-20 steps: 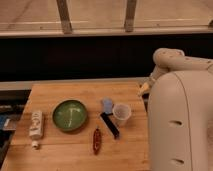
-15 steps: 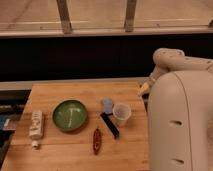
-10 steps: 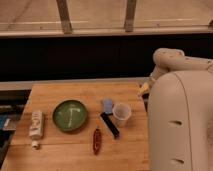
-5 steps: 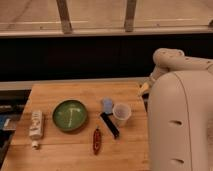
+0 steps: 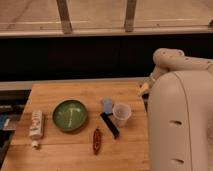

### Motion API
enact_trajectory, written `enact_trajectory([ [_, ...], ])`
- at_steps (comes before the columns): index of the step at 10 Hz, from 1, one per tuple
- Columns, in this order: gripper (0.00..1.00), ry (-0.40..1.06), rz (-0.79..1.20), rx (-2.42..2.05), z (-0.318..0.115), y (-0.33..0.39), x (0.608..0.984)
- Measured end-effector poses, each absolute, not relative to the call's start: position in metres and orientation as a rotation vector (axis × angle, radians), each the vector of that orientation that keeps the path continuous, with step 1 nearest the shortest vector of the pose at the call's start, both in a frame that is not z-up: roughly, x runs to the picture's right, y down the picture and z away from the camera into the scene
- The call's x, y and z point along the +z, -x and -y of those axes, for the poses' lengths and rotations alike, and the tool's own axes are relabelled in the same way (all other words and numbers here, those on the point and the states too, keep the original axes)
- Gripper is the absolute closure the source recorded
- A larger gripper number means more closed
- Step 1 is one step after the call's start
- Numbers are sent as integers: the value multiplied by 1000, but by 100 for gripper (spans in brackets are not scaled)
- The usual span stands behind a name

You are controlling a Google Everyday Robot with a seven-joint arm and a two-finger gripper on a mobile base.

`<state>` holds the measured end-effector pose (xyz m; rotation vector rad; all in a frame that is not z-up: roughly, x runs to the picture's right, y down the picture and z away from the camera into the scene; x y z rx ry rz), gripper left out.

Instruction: Push the ceramic bowl across the table

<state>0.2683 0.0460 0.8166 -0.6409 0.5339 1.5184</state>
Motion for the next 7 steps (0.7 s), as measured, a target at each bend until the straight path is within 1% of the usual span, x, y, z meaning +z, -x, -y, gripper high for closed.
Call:
enact_trajectory([
  [5, 20, 638, -527, 1521, -45, -268, 816],
  [7, 20, 628, -481, 1525, -35, -261, 809],
])
